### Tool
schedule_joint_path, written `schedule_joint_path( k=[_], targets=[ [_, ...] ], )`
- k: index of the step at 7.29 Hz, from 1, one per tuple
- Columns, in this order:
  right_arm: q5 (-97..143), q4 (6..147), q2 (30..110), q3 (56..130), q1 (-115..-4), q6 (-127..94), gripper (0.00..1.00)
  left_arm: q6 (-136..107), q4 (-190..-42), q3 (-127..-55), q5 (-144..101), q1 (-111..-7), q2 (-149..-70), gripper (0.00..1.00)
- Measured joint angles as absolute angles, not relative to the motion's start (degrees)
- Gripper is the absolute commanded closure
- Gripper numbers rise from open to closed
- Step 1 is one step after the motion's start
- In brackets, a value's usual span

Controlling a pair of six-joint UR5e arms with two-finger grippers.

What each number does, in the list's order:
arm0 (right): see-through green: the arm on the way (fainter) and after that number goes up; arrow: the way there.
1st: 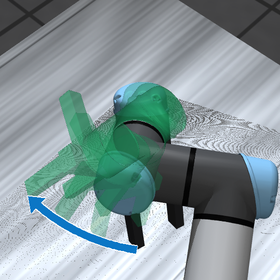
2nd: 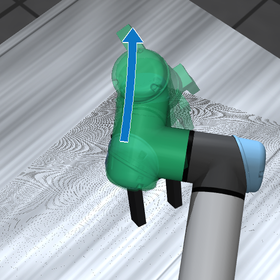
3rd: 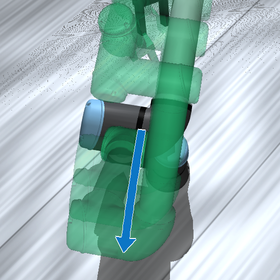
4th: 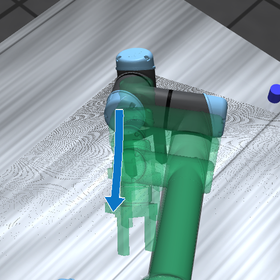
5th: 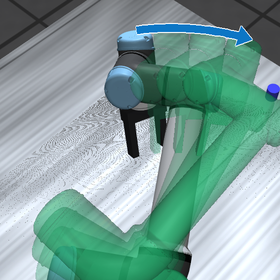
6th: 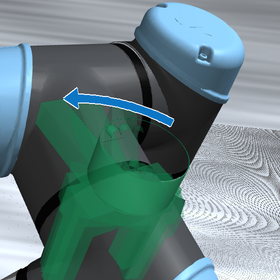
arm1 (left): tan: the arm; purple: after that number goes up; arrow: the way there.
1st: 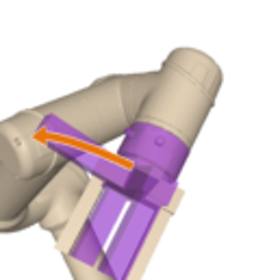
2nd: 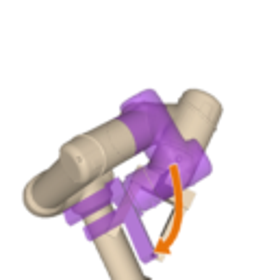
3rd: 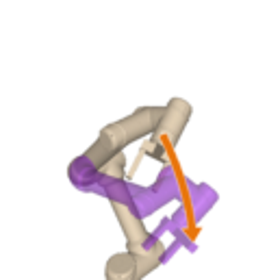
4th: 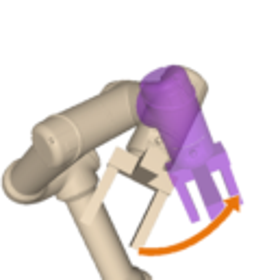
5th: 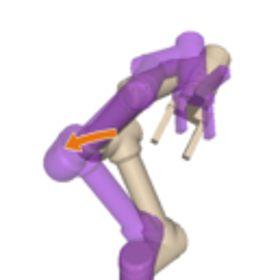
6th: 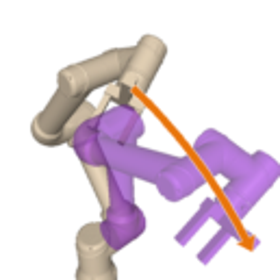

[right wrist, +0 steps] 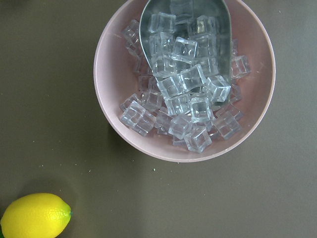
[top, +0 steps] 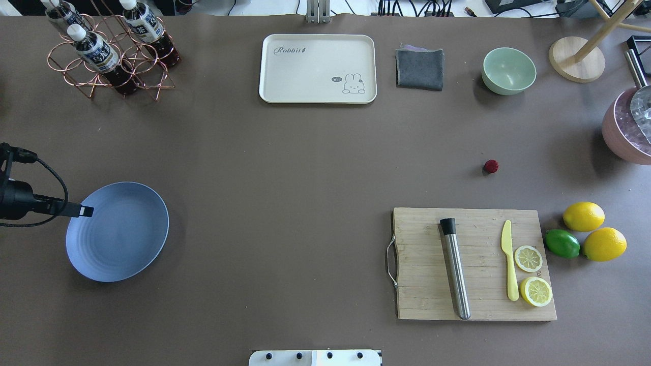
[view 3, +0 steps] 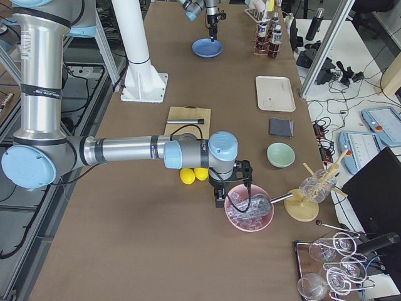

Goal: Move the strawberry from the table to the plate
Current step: 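Push the blue plate with the left gripper toward the table center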

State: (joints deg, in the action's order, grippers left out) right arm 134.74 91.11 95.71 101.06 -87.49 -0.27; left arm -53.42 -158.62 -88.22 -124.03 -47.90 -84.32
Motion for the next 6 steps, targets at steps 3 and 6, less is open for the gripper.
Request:
schedule_joint_path(
  k=[3, 6],
  targets=[
    [134.74, 91.14, 95.75, 100.89, -87.46, -0.27, 0.00, -53.21, -159.31, -88.03, -123.85, -46.76, -83.95, 0.46],
    [134.74, 91.14, 95.74, 100.83, -87.42, -0.26, 0.00, -50.63, -159.35, -87.57, -123.76, -46.67, -83.54, 1.00]
  ],
)
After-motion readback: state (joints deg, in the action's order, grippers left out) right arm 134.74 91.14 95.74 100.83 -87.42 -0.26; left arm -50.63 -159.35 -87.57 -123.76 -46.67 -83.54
